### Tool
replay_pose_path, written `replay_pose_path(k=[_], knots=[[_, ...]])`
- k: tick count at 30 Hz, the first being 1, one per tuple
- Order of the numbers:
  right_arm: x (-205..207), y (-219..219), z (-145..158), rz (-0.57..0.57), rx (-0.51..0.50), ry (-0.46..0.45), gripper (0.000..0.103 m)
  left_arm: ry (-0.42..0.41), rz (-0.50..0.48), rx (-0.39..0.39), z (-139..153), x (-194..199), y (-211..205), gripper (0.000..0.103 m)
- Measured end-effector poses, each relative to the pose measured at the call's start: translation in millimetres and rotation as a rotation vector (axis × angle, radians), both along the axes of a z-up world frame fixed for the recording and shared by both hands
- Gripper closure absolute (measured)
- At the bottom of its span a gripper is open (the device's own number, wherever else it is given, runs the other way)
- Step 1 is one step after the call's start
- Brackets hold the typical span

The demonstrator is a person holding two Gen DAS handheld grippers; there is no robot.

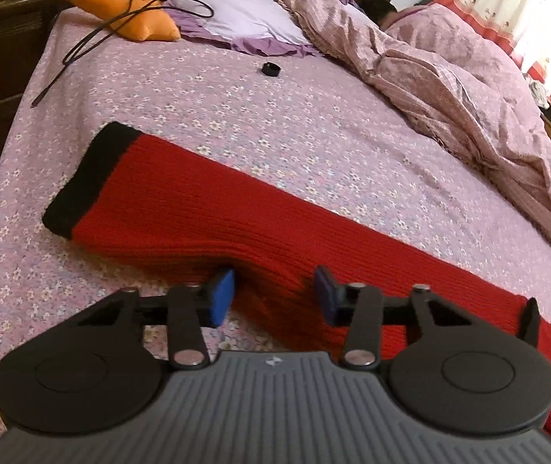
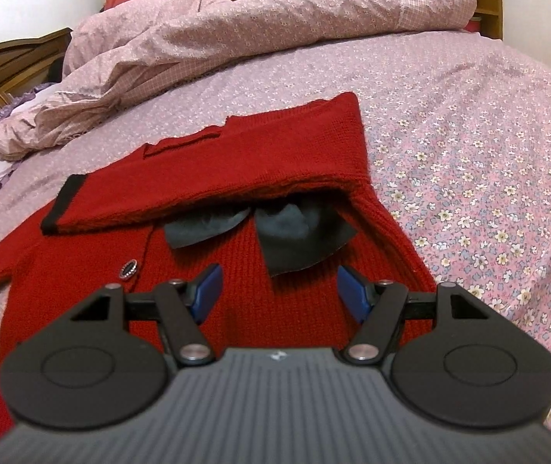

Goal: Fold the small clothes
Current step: 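Move the left tool to the other black-trimmed sleeve cuff and grasp it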

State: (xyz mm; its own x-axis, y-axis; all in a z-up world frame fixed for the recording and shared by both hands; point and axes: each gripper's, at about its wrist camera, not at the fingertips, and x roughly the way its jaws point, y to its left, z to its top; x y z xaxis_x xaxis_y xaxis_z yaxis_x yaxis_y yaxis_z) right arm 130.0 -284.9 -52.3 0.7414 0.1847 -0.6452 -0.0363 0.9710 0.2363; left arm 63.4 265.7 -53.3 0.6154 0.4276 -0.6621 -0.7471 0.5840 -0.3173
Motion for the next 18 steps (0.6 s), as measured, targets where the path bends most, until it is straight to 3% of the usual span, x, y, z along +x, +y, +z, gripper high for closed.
replay_pose_path(k=[4,13,15,18], knots=[[-1.2,-0.2,1.2,-0.001,0.003,-0.004,0.036,-0.023,0.017,-0.023,0.6,-7.2,4.5,0.069],[-3.3,1.3,5.4,-0.002,0.001,-0.018,0.036,-0.054,0.058,-0.064,-7.0,-24.7,-2.5,0.068],[-3.4,1.8,5.3,-0.001,-0.001,-0.017,0.036,-0.059,0.063,-0.082,-10.3,-27.9,-4.7,0.064],[-2.7,3.9,4.9,0.003,-0.006,-0.014,0.036,-0.110,0.060,-0.111,-12.9,-31.9,-5.6,0.045]])
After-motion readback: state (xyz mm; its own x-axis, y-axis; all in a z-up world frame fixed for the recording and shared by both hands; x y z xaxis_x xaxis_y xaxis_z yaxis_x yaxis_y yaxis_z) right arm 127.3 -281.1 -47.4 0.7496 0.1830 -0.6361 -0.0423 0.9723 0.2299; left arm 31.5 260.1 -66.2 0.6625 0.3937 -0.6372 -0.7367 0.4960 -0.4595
